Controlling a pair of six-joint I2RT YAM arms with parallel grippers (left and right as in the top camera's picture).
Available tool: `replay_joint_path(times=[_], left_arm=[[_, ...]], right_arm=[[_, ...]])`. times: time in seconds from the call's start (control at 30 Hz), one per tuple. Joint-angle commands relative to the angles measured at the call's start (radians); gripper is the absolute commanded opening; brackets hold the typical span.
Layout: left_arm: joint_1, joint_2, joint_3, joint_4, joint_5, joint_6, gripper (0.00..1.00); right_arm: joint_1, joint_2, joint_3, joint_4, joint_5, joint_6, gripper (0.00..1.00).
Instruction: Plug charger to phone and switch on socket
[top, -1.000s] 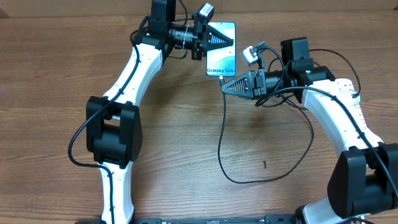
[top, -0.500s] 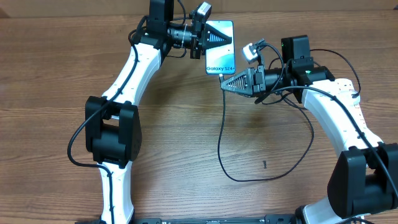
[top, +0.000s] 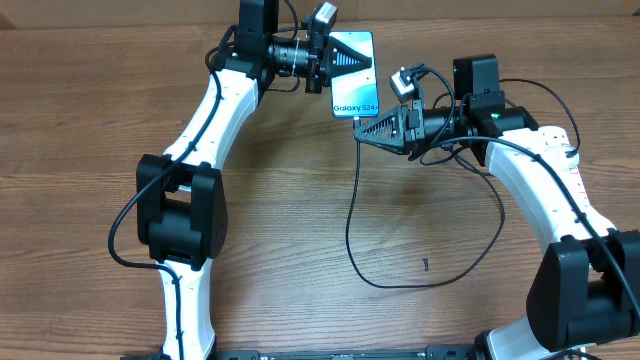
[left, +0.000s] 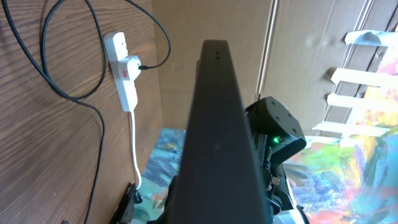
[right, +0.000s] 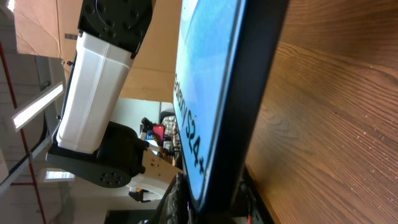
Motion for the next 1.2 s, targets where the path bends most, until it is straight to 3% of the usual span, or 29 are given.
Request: replay_joint_path(times=[0.0,0.23,0.73,1.13,1.17], left_arm=[[-0.018,-0.034,0.021,0.003,0.114,0.024,0.04],[-0.022,-0.034,0.021,0.001,0.203,0.058,0.04],[-0.042,-0.034,0.02,-0.011,0.203,0.076,0.04],[-0.056,-0.034,0.02,-0.185,0.203,0.196,0.04],[-0.055,-0.034,0.02,-0.185,0.203,0.196,0.04]], right_arm=[[-0.008,-0.005,0.002,0.031,0.07,0.024,0.04],[-0.008,-0.005,0.002,0.058,0.069,0.023,0.04],[-0.008,-0.005,0.002,0.078,0.066,0.024,0.04],[-0.009,-0.005,0.002,0.08,0.067,0.023,0.04],[-0.009,-0.005,0.002,0.08,0.067,0.023,0.09]])
